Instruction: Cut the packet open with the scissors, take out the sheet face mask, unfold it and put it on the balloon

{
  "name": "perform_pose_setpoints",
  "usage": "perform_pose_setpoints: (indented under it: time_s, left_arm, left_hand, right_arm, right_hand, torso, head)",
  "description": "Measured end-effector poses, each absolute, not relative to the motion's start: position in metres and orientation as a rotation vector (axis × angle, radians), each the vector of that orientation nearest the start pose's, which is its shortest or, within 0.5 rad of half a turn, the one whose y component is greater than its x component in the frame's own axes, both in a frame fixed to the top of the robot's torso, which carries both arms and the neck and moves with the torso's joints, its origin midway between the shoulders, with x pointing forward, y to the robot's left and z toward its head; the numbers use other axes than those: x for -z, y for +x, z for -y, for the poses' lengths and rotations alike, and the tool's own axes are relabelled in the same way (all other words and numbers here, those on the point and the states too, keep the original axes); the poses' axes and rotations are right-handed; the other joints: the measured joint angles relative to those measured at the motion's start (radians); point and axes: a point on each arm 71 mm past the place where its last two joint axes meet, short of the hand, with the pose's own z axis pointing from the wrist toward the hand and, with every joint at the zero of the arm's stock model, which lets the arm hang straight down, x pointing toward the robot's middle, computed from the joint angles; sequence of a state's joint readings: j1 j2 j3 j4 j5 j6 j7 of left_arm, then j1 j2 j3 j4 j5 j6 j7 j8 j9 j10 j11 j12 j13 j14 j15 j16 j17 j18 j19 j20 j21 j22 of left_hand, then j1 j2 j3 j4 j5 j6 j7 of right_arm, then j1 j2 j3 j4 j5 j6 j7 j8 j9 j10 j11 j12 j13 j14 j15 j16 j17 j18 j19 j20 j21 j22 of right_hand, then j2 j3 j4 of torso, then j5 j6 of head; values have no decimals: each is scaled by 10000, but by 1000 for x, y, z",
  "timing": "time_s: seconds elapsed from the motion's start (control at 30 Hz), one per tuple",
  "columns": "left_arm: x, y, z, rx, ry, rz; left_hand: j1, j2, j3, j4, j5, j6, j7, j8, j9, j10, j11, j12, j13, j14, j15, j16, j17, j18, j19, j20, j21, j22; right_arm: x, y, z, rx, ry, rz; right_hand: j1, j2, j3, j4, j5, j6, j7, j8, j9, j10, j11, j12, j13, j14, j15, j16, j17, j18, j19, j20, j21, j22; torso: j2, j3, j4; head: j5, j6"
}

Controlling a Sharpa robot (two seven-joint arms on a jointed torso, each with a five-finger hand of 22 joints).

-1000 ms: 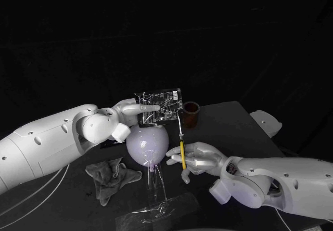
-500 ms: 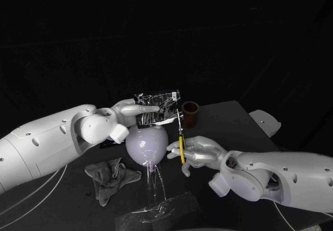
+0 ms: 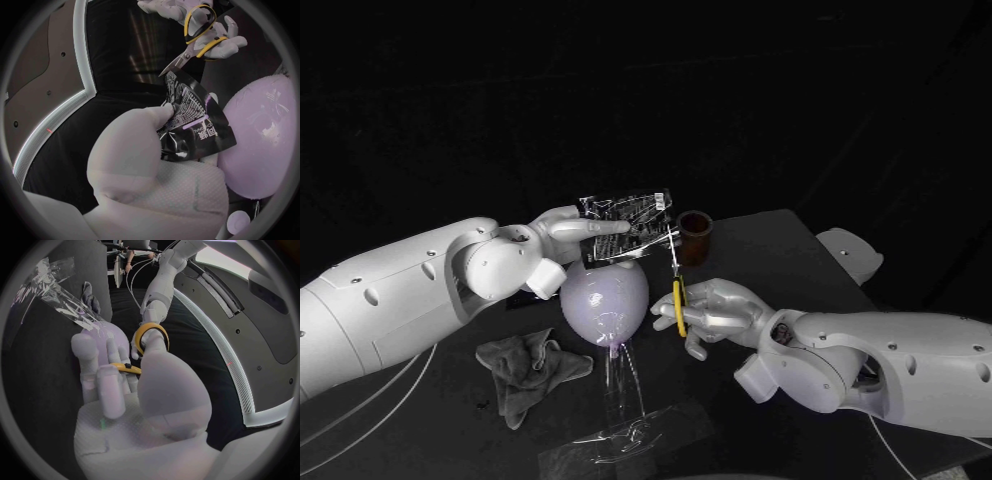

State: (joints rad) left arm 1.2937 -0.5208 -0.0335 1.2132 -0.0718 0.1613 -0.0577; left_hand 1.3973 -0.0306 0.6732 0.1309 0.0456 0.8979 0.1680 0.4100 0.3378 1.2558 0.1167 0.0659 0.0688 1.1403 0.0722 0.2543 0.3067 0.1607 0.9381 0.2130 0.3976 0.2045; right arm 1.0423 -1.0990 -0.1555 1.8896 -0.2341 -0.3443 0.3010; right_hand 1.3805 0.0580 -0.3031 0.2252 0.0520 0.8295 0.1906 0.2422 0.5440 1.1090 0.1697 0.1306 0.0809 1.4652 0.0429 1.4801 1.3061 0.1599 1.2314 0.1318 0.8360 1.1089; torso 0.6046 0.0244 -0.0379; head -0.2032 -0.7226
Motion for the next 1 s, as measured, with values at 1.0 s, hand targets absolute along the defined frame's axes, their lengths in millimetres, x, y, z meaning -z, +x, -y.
perform_pose_setpoints:
  time_s: [1.0]
  left_arm:
    - [168,534,-108,16389,-9210,-20417]
  left_hand:
    - [-43,25,-14,-14,1,18,23,20,1,25,-25,0,-1,13,15,0,8,-3,-1,0,-5,-5]
  right_arm:
    - [250,361,220,-14181,10846,-17772]
  right_hand:
    - [457,809,-1342,-456,2,-162,171,-854,-358,-193,-324,-675,-160,26,51,68,-46,-211,113,65,278,229]
  torso:
    - [-1,8,1]
  head:
    - [-21,84]
